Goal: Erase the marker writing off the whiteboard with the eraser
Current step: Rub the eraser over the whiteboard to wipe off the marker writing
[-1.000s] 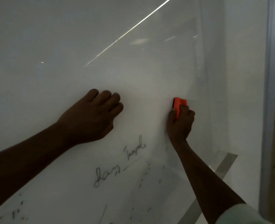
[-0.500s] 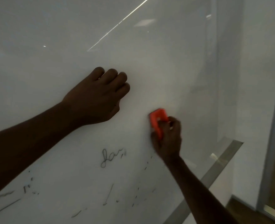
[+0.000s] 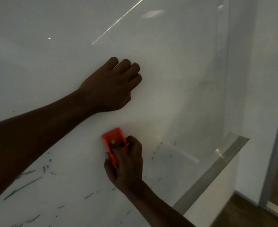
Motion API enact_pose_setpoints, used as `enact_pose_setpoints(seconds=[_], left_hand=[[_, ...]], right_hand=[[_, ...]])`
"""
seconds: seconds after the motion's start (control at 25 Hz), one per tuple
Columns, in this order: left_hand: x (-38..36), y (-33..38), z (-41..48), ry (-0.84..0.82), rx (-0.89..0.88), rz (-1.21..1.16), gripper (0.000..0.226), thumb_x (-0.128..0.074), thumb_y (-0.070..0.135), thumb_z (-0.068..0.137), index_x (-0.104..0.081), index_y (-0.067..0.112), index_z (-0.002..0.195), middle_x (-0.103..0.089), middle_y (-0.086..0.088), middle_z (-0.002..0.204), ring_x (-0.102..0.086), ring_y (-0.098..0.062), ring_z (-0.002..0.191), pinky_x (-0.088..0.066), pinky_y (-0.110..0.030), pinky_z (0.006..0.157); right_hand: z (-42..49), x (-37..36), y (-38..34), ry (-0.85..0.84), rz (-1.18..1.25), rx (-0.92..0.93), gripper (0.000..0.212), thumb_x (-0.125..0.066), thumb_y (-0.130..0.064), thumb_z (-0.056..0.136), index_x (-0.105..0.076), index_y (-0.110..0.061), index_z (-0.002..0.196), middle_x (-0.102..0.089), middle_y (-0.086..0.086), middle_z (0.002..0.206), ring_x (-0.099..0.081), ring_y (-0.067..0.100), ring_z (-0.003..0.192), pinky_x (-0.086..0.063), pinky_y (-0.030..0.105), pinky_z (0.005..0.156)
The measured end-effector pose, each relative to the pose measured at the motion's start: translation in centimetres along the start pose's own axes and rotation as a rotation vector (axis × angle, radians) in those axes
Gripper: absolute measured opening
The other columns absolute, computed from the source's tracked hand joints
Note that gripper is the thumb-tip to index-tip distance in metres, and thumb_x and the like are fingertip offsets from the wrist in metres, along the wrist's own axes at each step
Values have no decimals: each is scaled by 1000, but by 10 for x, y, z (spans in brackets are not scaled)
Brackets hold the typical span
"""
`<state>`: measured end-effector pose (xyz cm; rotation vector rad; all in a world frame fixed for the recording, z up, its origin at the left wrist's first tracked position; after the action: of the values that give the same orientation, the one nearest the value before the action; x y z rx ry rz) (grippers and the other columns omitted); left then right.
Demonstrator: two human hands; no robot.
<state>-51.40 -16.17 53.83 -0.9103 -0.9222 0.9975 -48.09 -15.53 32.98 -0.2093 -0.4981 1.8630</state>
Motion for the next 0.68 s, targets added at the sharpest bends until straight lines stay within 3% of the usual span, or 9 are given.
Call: enact_pose_setpoints(seconds=[0.08,0.16,0.36,0.44,0.56,0.68], left_hand=[[3,0,-2,-7,0,5,37,-46,24,91,-54,2,119,-55,-19,124,-53,-36,103,-40,-45,83],[5,3,-2,-11,-20,-2,38,-48,24,89,-56,2,118,-58,-19,124,-56,-35,104,-43,-43,84],[13,6,-3,-21,-69,-40,37,-48,23,87,-63,3,114,-63,-18,126,-62,-34,107,-48,-40,86],[18,5,-4,-45,-78,-71,39,-46,24,91,-61,3,120,-58,-19,138,-57,-35,120,-44,-42,94],[24,-1,-19,-113,-80,-138,46,-44,30,97,-57,5,132,-48,-18,150,-46,-36,134,-37,-44,102],[67,-37,-73,35,38,-223,39,-56,28,92,-67,5,121,-63,-19,132,-60,-36,113,-42,-41,88]], right_hand=[[4,3,0,-63,-119,267,40,-59,-45,89,-55,-27,125,-53,17,120,-51,31,103,-46,35,79],[25,28,35,17,-237,257,46,-61,-43,82,-55,-19,120,-59,25,111,-51,35,98,-43,38,79],[42,70,112,306,-132,-523,34,-61,-26,96,-61,4,114,-57,26,106,-52,35,96,-45,38,75],[36,60,86,373,-82,-628,36,-60,-28,98,-59,3,115,-57,24,106,-50,32,95,-44,34,70],[21,17,0,264,13,-467,43,-57,-41,94,-60,-4,116,-52,20,115,-50,31,100,-44,30,70],[20,-5,-71,135,28,-229,45,-58,-40,88,-62,-6,117,-50,21,117,-51,36,101,-49,34,70]])
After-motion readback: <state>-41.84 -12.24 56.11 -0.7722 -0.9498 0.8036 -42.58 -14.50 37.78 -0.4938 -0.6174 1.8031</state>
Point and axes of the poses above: each hand's wrist, its own z-axis towards the middle knuckle, its own x-axis out of the back of the hand, y = z × x, the point moved 9 cm from there along z, towards the middle knuckle
